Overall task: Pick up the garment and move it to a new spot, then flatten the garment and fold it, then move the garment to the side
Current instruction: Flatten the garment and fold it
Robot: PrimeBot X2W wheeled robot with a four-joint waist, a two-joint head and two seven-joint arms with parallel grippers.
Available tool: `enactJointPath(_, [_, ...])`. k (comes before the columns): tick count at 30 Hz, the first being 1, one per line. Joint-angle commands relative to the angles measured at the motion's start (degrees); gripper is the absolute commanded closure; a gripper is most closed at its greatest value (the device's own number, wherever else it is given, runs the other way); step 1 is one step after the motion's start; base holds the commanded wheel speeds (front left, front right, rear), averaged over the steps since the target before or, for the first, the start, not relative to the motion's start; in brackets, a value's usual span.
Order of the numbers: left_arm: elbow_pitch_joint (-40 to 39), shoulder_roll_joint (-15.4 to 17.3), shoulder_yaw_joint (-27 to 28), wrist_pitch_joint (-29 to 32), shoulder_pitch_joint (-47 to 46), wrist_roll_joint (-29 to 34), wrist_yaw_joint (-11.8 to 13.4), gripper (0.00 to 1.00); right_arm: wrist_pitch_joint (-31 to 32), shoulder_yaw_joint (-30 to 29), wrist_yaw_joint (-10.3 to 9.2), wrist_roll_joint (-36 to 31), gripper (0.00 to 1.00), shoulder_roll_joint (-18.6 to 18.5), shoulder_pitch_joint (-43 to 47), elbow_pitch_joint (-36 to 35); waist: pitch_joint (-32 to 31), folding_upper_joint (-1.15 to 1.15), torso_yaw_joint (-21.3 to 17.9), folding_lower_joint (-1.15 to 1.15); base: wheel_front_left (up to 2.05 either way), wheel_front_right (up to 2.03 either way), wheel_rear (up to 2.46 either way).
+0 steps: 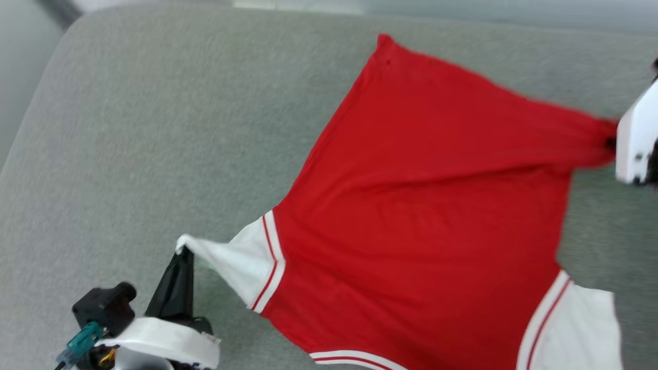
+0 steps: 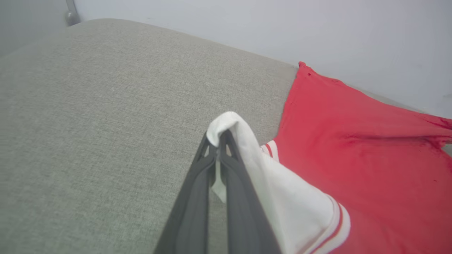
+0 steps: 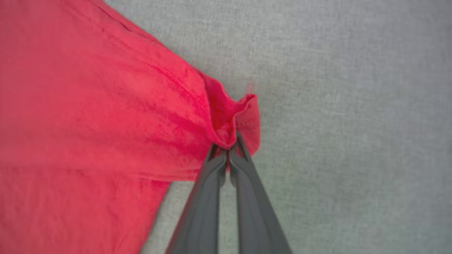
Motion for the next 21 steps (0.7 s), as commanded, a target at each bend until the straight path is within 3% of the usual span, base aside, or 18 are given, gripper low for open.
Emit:
enactJointPath(1, [0.1, 0.4, 0.5, 0.2, 1.1, -0.3, 0.5, 1.00, 0.3, 0.8, -0.07, 1.4, 1.00, -1.1, 2.9, -1.7, -5.5, 0.00, -5.2, 0.00, 0.00, 0.00, 0.00])
enactJointPath(5, [0.3, 2.1, 2.2, 1.8, 4.6, -1.2, 2.4, 1.00, 1.1, 2.6, -0.06, 6.5, 1.00, -3.2, 13.7, -11.0, -9.4, 0.00, -9.7, 0.00, 0.00, 0.00, 0.00])
enactJointPath(9, [0.2, 3.2, 3.5, 2.9, 7.7, -2.2, 3.7, 1.00, 1.8, 0.4, -0.05, 8.7, 1.00, -3.7, 25.9, -18.6, -12.8, 0.00, -13.4, 0.00, 0.00, 0.00, 0.00])
enactJointPath(14, [0.2, 4.6, 4.9, 4.3, 11.4, -3.5, 5.2, 1.00, 3.8, -4.3, -0.06, 8.7, 1.00, -0.8, 42.7, -26.8, -15.5, 0.00, -17.0, 0.00, 0.00, 0.00, 0.00])
enactJointPath(20, [-0.6, 5.4, 5.9, 5.4, 13.5, -4.4, 6.4, 1.00, 6.9, -10.2, -0.05, 6.3, 0.98, 6.4, 57.4, -35.8, -15.6, 0.00, -19.4, 0.00, 0.00, 0.00, 0.00])
enactJointPath(21, [-0.7, 5.5, 6.0, 5.6, 13.5, -4.4, 6.5, 1.00, 6.8, -11.2, -0.05, 6.1, 0.52, 7.9, 58.8, -37.0, -15.4, 0.00, -19.6, 0.00, 0.00, 0.00, 0.00])
